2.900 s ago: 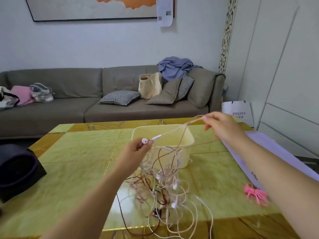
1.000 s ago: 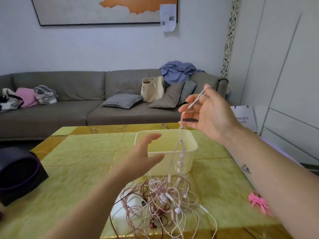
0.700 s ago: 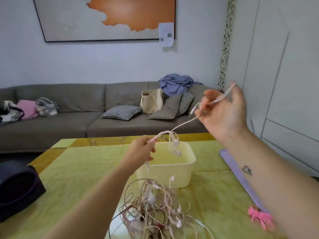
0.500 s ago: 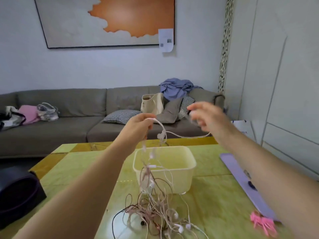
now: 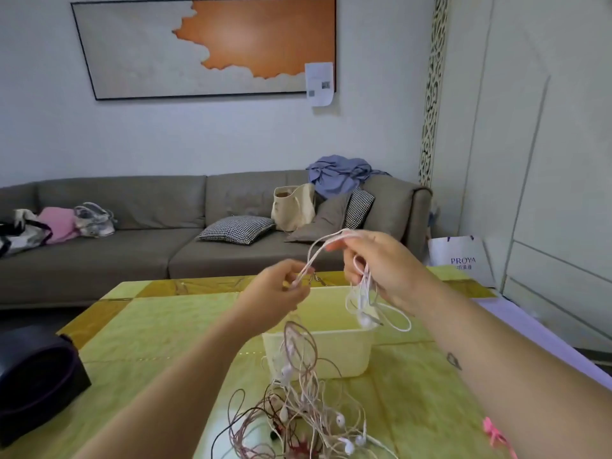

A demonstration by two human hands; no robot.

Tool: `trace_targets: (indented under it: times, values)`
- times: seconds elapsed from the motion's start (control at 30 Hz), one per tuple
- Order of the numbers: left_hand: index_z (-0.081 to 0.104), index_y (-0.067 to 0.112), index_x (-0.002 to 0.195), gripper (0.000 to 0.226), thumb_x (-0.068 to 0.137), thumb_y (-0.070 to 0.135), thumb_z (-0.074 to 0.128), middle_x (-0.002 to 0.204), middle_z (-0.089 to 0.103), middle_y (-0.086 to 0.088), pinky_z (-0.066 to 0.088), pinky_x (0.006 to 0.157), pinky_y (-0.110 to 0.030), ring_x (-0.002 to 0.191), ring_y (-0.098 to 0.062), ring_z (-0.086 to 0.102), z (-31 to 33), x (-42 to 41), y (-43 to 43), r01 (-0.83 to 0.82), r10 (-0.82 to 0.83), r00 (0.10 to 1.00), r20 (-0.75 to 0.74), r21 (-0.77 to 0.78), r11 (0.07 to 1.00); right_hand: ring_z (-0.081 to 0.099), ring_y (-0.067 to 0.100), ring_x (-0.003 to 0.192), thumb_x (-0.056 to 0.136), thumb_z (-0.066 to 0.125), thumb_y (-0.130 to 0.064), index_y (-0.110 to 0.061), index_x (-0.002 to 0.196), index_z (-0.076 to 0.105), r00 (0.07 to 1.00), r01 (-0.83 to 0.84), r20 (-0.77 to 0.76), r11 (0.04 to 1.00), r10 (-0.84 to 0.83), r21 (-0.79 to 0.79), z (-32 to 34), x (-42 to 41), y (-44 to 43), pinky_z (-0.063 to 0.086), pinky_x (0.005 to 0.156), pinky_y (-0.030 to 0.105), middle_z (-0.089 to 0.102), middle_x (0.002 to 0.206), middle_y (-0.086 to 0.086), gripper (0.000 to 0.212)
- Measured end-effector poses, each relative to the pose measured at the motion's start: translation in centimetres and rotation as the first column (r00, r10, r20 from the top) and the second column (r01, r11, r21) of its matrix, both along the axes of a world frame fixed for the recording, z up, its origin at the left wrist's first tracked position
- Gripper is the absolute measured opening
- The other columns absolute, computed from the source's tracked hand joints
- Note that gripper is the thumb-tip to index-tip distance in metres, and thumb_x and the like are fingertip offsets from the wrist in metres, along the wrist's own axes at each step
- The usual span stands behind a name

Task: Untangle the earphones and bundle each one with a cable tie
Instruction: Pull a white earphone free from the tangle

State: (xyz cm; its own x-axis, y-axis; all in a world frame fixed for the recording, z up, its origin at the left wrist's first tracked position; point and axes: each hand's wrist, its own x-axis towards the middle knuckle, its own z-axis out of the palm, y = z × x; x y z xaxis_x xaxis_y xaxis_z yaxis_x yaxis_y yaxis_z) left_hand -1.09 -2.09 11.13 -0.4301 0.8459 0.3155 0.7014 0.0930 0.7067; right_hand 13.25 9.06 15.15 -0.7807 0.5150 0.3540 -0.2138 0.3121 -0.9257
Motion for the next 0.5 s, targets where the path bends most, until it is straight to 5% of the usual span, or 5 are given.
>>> trace_targets:
  times: [0.13, 0.3, 0.4, 0.5]
  values:
    - [0.064, 0.025, 0.09, 0.007, 0.092, 0.022, 0.058, 0.075, 0.065, 0.004, 0.05, 0.067, -0.029, 0.062, -0.007, 0.058, -2.7, -0.2, -0.6, -0.019, 0.019, 0.991, 0.135, 0.001, 1.0, 0.055, 0.013, 0.047, 0.1, 0.033, -0.009, -0.007, 0.088, 0.062, 0.984, -0.02, -0.178, 0.968, -0.025, -0.251, 0.5, -0.1, -0.4, 0.041, 0.048, 0.021, 0.07, 0.065, 0.002, 0.032]
    - [0.069, 0.018, 0.084, 0.016, 0.092, 0.026, 0.058, 0.069, 0.064, 0.005, 0.04, 0.054, -0.018, 0.055, -0.007, 0.048, -2.6, 0.1, -0.6, 0.008, -0.026, 0.959, 0.281, 0.065, 0.998, 0.067, 0.016, 0.068, 0.097, 0.041, -0.01, -0.015, 0.097, 0.064, 0.969, -0.032, -0.245, 0.97, -0.029, -0.24, 0.8, 0.0, -0.3, 0.048, 0.061, 0.023, 0.073, 0.103, 0.003, 0.023]
    - [0.073, 0.022, 0.09, 0.022, 0.095, 0.025, 0.052, 0.073, 0.067, 0.008, 0.044, 0.062, -0.014, 0.061, -0.003, 0.053, -2.3, 0.5, -0.9, 0.024, -0.075, 0.919, 0.387, 0.137, 0.99, 0.064, 0.017, 0.069, 0.088, 0.054, -0.013, -0.019, 0.098, 0.061, 0.992, 0.042, -0.115, 0.988, -0.06, -0.15, 0.8, 0.5, 0.3, 0.045, 0.065, 0.027, 0.072, 0.104, 0.006, 0.014]
    - [0.073, 0.028, 0.091, 0.025, 0.096, 0.027, 0.049, 0.088, 0.073, 0.007, 0.048, 0.083, -0.017, 0.078, -0.001, 0.064, -2.6, 0.5, -1.3, 0.029, -0.076, 0.909, 0.41, 0.121, 0.992, 0.058, 0.017, 0.065, 0.089, 0.053, -0.002, -0.013, 0.089, 0.057, 0.989, 0.06, 0.139, 0.998, -0.058, -0.006, -0.5, 1.1, 1.2, 0.043, 0.063, 0.025, 0.074, 0.079, 0.004, 0.012]
